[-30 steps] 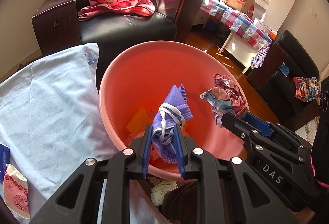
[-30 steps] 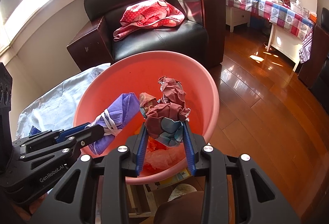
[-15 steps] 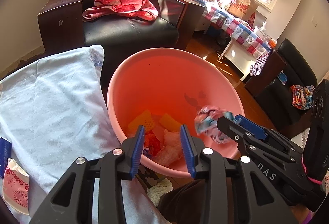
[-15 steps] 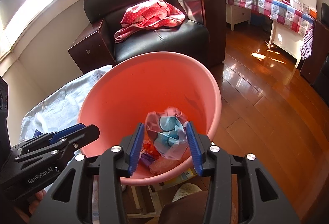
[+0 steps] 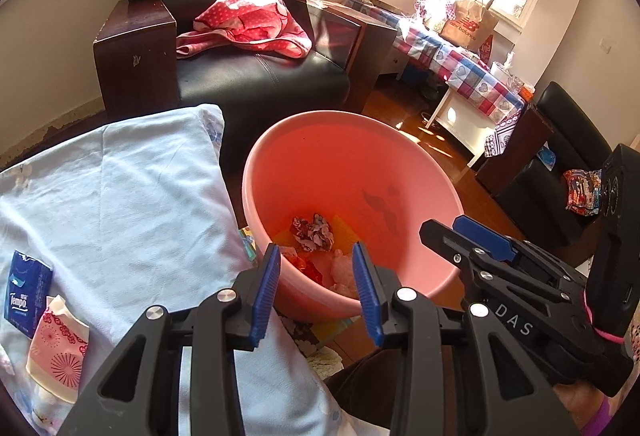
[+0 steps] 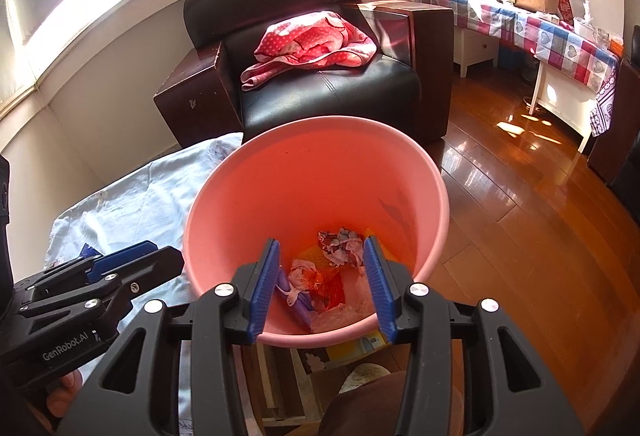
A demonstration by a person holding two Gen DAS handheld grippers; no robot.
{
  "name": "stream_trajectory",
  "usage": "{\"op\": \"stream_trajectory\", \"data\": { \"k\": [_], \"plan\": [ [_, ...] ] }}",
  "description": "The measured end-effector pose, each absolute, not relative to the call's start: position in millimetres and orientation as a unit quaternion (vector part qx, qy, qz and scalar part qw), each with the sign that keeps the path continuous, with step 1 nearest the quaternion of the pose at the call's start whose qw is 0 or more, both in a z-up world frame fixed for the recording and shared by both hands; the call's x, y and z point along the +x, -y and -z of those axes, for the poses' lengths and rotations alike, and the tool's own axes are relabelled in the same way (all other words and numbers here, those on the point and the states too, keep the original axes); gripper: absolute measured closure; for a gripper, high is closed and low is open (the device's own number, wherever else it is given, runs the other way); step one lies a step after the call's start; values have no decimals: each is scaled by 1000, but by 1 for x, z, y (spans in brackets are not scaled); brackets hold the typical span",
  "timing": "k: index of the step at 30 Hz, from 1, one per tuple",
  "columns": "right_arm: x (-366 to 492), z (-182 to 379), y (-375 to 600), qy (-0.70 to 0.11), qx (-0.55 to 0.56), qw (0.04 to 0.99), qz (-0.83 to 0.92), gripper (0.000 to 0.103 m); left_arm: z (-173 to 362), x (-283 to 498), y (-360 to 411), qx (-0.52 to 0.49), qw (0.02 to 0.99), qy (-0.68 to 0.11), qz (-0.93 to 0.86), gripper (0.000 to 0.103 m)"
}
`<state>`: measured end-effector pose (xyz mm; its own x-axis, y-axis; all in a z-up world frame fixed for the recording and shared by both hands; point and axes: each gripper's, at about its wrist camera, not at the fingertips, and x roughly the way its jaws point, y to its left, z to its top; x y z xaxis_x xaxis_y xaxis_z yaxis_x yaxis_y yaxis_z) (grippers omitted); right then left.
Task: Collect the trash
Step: 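Move both open tools back over the trash on the bed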
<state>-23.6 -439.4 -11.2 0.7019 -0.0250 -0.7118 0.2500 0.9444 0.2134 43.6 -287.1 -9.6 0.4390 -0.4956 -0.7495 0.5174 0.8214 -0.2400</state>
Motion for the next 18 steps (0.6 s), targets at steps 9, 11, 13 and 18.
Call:
{"op": "stream_trajectory", "data": {
  "k": [9, 11, 13, 18],
  "plan": [
    [-25, 0, 402, -379, 134, 915, 41, 58, -10, 22, 245, 3, 863, -414, 289, 65],
    [-25, -1, 393, -382, 131, 914, 31, 58, -14, 18, 234, 1, 867, -408, 286, 65],
    [-24, -1, 383, -385, 126, 914, 23, 58, -17, 13, 222, 2, 873, -399, 280, 64],
    [-21, 1, 355, -400, 127, 908, -5, 58, -24, 4, 187, 7, 888, -380, 260, 62]
  ]
}}
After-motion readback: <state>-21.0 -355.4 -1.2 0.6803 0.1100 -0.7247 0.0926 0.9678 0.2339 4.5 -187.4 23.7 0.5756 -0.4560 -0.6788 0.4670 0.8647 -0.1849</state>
